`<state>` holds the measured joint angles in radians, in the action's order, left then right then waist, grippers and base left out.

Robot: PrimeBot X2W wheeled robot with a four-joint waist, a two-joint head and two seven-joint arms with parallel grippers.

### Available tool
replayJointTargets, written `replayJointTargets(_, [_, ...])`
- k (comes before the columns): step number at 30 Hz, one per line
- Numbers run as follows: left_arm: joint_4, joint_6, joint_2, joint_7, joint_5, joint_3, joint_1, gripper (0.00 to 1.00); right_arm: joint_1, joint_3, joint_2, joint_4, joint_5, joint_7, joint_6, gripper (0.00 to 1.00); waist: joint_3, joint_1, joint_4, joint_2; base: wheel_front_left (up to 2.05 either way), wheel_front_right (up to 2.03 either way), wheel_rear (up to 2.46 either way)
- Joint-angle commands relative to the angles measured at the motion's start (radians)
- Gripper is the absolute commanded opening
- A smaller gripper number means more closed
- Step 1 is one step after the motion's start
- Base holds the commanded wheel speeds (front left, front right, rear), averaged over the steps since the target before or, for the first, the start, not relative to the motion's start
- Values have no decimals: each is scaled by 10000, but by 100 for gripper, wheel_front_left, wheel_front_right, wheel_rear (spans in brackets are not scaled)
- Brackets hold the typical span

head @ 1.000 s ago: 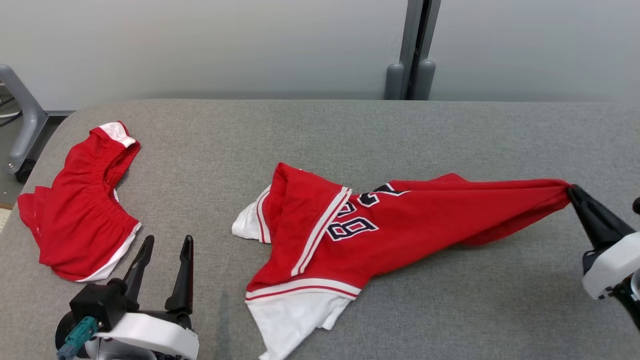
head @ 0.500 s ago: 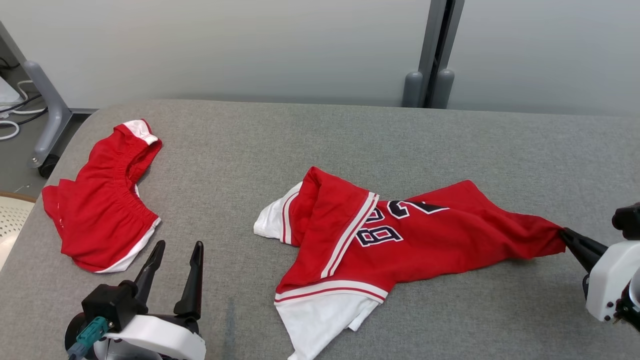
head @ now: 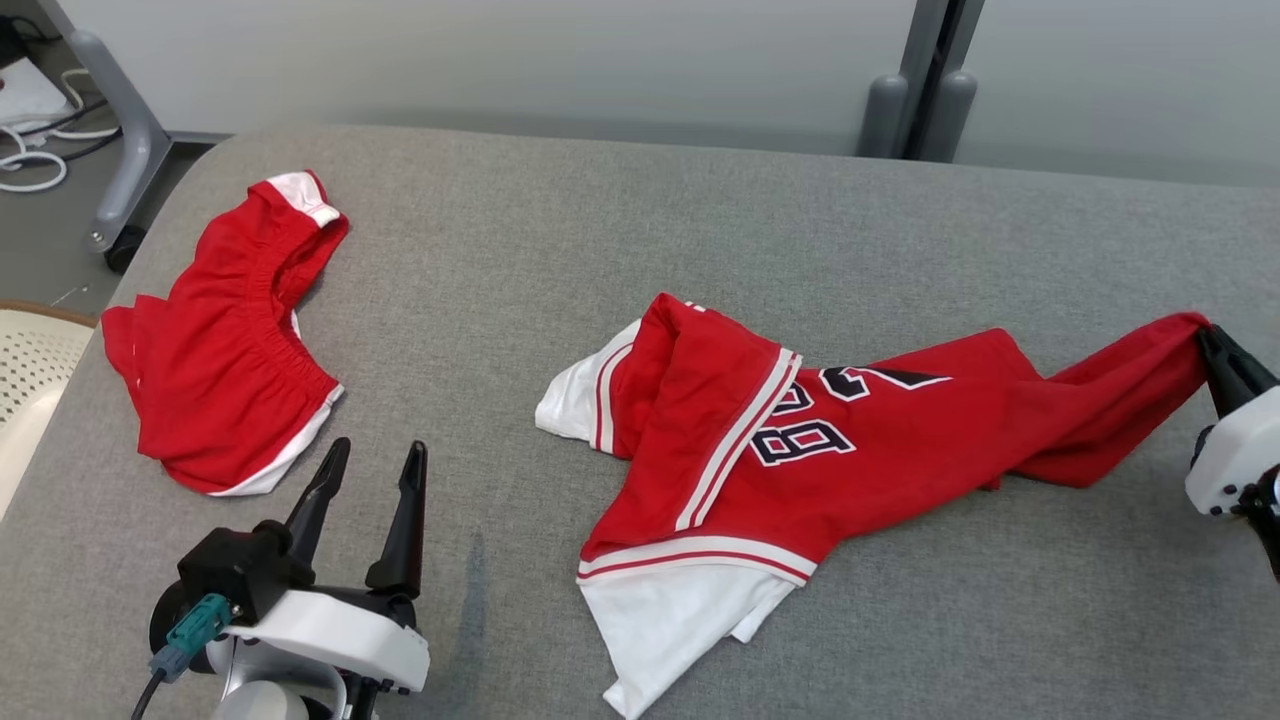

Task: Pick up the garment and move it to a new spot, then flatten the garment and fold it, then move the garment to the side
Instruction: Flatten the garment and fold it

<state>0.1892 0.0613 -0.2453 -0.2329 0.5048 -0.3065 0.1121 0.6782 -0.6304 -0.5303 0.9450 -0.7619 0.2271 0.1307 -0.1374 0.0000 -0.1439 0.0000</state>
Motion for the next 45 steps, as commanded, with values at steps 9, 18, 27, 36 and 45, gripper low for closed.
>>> replayJointTargets(9, [406,-188,78,-153,-12,-92,595,100,749,-335,478,1177,-424,339,3,100,-502,0,-299,0,0,0,0])
replayJointTargets(18, [632,-202,108,-225,83,-28,246,100,384,9,472,1045,-393,399,3,100,119,0,337,0,0,0,0])
replayJointTargets(27, [664,-89,168,-266,130,37,-78,100,-809,1155,633,-295,218,397,3,100,614,0,1049,0,0,0,0])
replayJointTargets(36, [541,19,99,-296,144,143,-439,100,-3444,3420,1423,-3018,1548,377,3,100,937,0,1437,0,0,0,0])
replayJointTargets(45, [497,9,83,-275,226,137,-644,100,-5862,5746,3238,-5102,3328,378,4,100,985,0,1491,0,0,0,0])
